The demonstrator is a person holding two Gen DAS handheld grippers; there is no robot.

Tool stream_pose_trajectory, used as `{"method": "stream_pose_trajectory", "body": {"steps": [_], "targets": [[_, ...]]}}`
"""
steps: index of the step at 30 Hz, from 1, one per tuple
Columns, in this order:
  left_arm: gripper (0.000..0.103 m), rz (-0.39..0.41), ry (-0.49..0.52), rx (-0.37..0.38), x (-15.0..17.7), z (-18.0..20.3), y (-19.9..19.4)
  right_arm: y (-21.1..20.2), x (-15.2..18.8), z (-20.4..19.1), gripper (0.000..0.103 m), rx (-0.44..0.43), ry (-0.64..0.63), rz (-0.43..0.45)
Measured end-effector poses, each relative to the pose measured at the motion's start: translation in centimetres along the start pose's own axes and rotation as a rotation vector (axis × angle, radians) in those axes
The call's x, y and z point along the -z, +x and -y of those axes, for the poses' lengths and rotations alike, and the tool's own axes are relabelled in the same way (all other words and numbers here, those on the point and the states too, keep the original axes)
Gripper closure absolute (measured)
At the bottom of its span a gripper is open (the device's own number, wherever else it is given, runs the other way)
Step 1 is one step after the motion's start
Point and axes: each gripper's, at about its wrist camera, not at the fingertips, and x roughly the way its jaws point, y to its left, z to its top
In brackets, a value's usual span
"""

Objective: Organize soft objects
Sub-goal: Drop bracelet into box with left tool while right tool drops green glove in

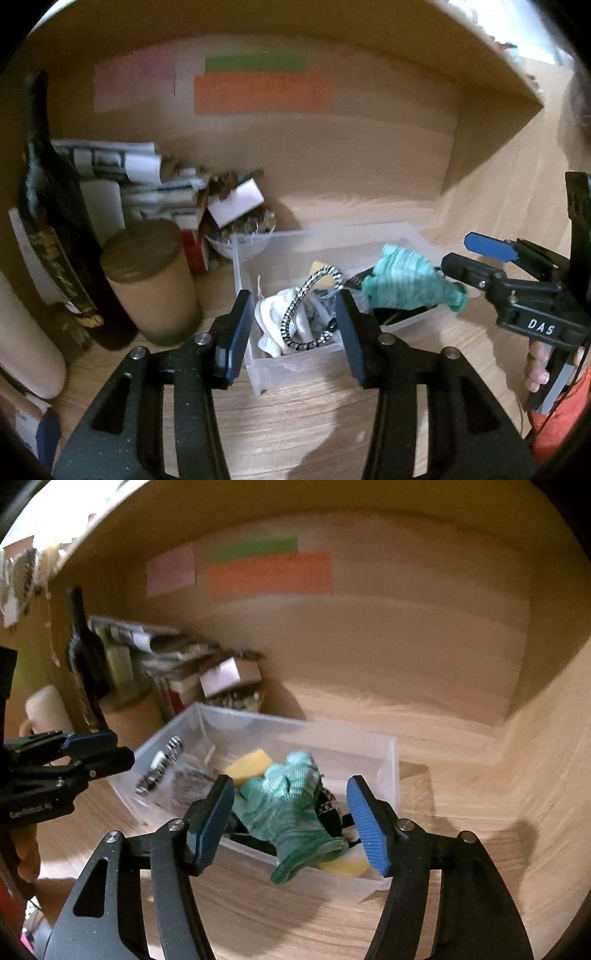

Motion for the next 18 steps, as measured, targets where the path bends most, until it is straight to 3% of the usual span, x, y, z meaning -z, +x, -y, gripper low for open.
{"method": "stream_pose_trajectory", "body": {"steps": [4, 6, 10, 14, 16, 18], "targets": [[0.053, 0.056, 0.011, 0.013, -0.1, 0.6, -2.4, -2.9, -0.5, -0.3, 0.043, -0.008, 0.009, 0.068], [0.043, 0.089, 0.017, 0.013, -0.1, 1.0, -3.6, -4.3, -0.6, -0.6, 0.041, -0.013, 0.011, 0.098], [0.030, 0.155, 0.028, 0.002, 0.1, 1.5, -5.8, -7.4, -0.5, -1.5, 0.019, -0.011, 0.009, 0.192], [0.015, 0.201, 0.013, 0.006, 0.2, 1.4, -7.7, -9.5, -0.1, -2.4, 0.014, 0.000, -0.009, 0.245], [0.007, 0.226, 0.006, 0.001, 0.5, 1.4, -8.7, -10.2, 0.2, -2.7, 0.000, 0.009, -0.014, 0.267], [0.002, 0.252, 0.006, -0.013, 0.7, 1.5, -9.8, -10.7, 0.4, -2.9, 0.000, 0.007, -0.010, 0.286]]}}
